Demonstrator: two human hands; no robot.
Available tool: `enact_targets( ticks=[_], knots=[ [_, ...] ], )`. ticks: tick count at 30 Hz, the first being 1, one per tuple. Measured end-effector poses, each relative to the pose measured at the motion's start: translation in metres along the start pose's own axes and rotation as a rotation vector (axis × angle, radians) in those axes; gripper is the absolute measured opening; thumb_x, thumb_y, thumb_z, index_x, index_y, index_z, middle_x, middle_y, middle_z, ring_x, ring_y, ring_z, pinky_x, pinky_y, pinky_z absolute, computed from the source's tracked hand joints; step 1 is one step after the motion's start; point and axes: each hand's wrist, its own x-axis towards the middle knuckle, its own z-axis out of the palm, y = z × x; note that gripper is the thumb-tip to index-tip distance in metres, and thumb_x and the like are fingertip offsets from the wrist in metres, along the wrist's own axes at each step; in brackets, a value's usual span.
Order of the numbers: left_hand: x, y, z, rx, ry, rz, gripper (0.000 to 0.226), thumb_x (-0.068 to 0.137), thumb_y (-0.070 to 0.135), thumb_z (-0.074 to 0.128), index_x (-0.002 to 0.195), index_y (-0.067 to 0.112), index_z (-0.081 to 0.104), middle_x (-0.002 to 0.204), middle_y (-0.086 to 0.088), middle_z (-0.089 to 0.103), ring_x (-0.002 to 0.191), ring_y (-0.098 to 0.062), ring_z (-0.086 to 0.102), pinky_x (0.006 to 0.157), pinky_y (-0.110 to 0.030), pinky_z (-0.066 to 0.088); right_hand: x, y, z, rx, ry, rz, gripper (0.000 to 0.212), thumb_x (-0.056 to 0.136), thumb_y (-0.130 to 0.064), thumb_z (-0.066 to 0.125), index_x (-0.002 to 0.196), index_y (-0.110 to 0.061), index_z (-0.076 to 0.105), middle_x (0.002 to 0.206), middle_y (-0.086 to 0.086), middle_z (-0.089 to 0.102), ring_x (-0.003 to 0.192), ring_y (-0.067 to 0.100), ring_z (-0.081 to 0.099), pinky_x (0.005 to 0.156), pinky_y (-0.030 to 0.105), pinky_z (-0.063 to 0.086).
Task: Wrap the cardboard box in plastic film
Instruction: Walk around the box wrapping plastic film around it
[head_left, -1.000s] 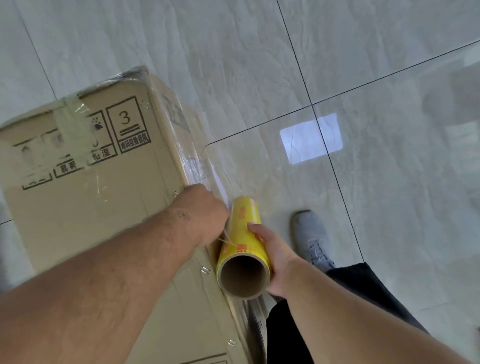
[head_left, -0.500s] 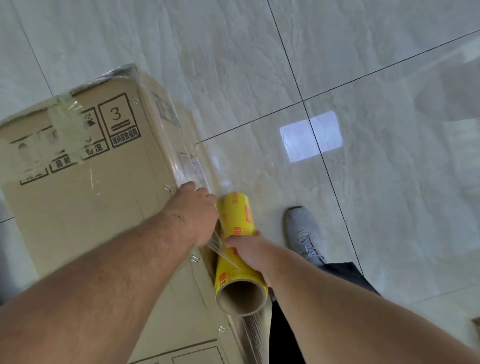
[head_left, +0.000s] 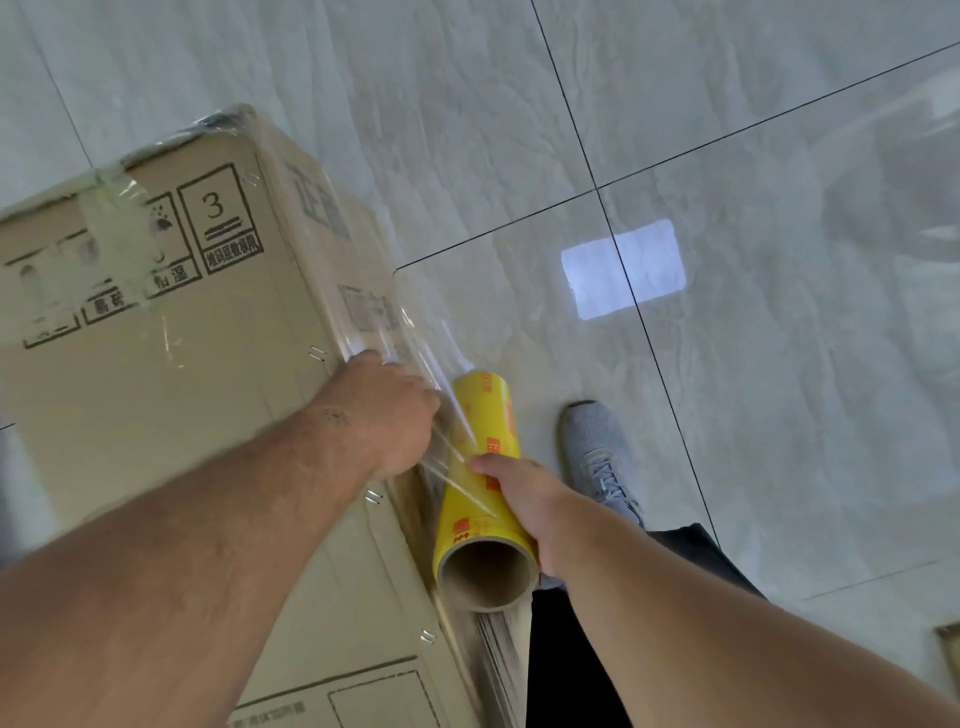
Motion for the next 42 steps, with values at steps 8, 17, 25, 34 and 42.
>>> enact_targets(
  ticks=[8, 17, 25, 34, 42],
  knots=[
    [0.000, 0.002, -0.001, 0.004, 0.096, 0.014, 0.030, 0.105, 0.034, 0.037, 0.120, 0.026, 0.061, 0.130, 0.006, 0.066, 0.125, -0.019, 0.059, 0.112, -0.042, 0.034, -0.027, -0.015, -0.012, -0.232, 0.094, -0.129, 0.094, 0.085, -0.061, 0.075, 0.162, -0.028, 0.035, 0.139, 0.011, 0.061, 0.120, 0.038, 0.067, 0.111, 0.052, 0.055],
    [0.006, 0.010, -0.021, -0.106, 0.178, 0.020, 0.031, 0.106, 0.034, 0.033, 0.114, 0.025, 0.061, 0.120, 0.003, 0.068, 0.116, -0.023, 0.061, 0.106, -0.040, 0.037, -0.035, -0.027, -0.042, -0.381, 0.115, -0.159, 0.100, 0.082, -0.060, 0.079, 0.163, -0.016, 0.038, 0.144, 0.017, 0.061, 0.126, 0.041, 0.066, 0.113, 0.054, 0.054],
    [0.004, 0.008, -0.015, -0.033, 0.035, 0.030, 0.009, 0.103, 0.032, 0.041, 0.095, 0.032, 0.045, 0.116, 0.004, 0.067, 0.112, -0.022, 0.062, 0.104, -0.042, 0.038, -0.040, -0.061, -0.034, -0.899, 0.034, -0.136, 0.050, 0.108, -0.047, 0.060, 0.145, -0.014, 0.063, 0.137, 0.014, 0.060, 0.130, 0.032, 0.063, 0.106, 0.038, 0.046],
    [0.006, 0.007, 0.014, 0.148, -0.078, -0.010, 0.035, 0.096, 0.031, 0.045, 0.129, 0.030, 0.057, 0.126, 0.006, 0.062, 0.120, -0.020, 0.057, 0.106, -0.044, 0.030, -0.003, -0.028, 0.008, -0.596, -0.038, 0.005, 0.101, 0.087, -0.068, 0.079, 0.162, -0.013, 0.041, 0.146, 0.015, 0.059, 0.130, 0.036, 0.067, 0.114, 0.047, 0.055],
    [0.005, 0.008, 0.011, 0.134, -0.073, -0.026, 0.039, 0.096, 0.030, 0.043, 0.132, 0.028, 0.056, 0.131, 0.004, 0.062, 0.123, -0.021, 0.057, 0.108, -0.044, 0.031, 0.027, 0.016, 0.005, 0.160, -0.022, 0.049, 0.095, 0.081, -0.066, 0.078, 0.161, -0.025, 0.047, 0.131, 0.019, 0.075, 0.103, 0.039, 0.081, 0.095, 0.054, 0.065]
  ],
)
